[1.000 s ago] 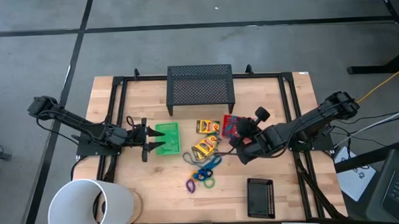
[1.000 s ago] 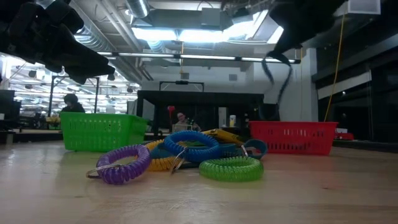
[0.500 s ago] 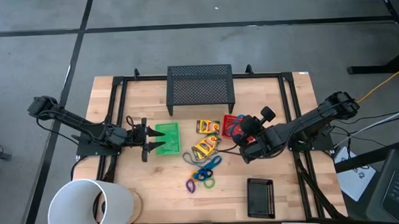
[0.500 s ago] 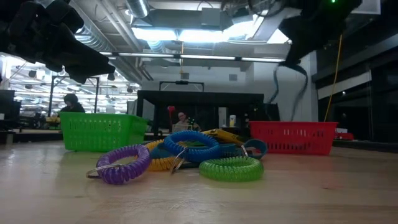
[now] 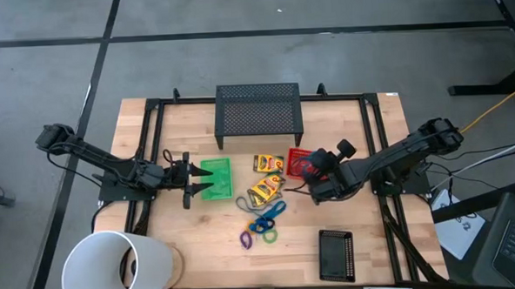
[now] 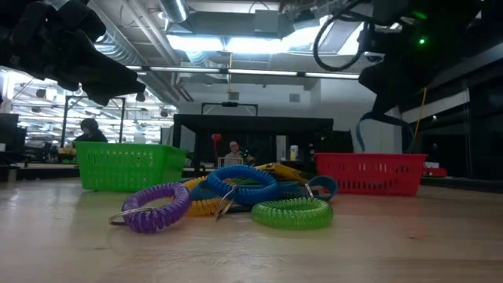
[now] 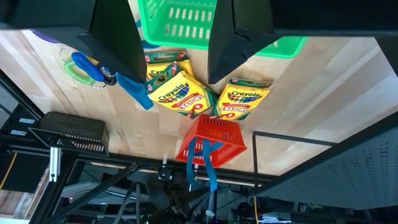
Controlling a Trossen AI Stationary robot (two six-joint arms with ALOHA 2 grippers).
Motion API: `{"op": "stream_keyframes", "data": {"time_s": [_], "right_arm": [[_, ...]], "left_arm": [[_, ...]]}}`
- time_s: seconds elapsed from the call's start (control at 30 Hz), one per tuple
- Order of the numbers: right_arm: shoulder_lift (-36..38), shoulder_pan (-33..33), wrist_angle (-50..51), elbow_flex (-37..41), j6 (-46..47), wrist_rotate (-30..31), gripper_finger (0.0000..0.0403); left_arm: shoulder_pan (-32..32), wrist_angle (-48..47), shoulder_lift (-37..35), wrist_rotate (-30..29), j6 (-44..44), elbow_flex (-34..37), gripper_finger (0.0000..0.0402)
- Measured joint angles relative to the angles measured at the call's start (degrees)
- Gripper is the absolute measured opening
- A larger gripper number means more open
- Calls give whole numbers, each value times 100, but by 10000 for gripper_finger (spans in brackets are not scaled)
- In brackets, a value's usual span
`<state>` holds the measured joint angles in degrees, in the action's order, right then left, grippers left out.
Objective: Pick & Place Office Desk Supplies
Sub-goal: Put the blue rubber band into the red bin
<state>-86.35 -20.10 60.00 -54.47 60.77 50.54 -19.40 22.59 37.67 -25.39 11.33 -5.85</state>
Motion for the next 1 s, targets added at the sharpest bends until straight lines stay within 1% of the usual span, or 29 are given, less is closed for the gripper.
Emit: {"op": "stream_keyframes", "data": {"time_s": [0.1,0.17,0.27,0.37,0.43,0.5,0.7,1.0], "right_arm": [[0,53,-330,114,-164,-1,14],[0,113,-359,191,-132,21,27],[0,180,-358,259,-89,92,50],[0,199,-432,262,-78,197,77],[0,198,-596,262,-153,284,94],[0,199,-889,262,-388,223,105],[0,235,-2078,262,-1357,167,108],[-2,383,-2232,262,-1494,123,122]], "left_arm": [[0,22,2,5,0,0,169],[0,80,0,85,-2,0,169],[0,262,2,240,-7,0,169],[0,420,0,251,-22,0,169],[0,442,1,251,-67,0,169],[0,462,22,252,-81,0,169],[0,468,24,254,-63,0,169],[0,467,24,302,-57,0,169]]}}
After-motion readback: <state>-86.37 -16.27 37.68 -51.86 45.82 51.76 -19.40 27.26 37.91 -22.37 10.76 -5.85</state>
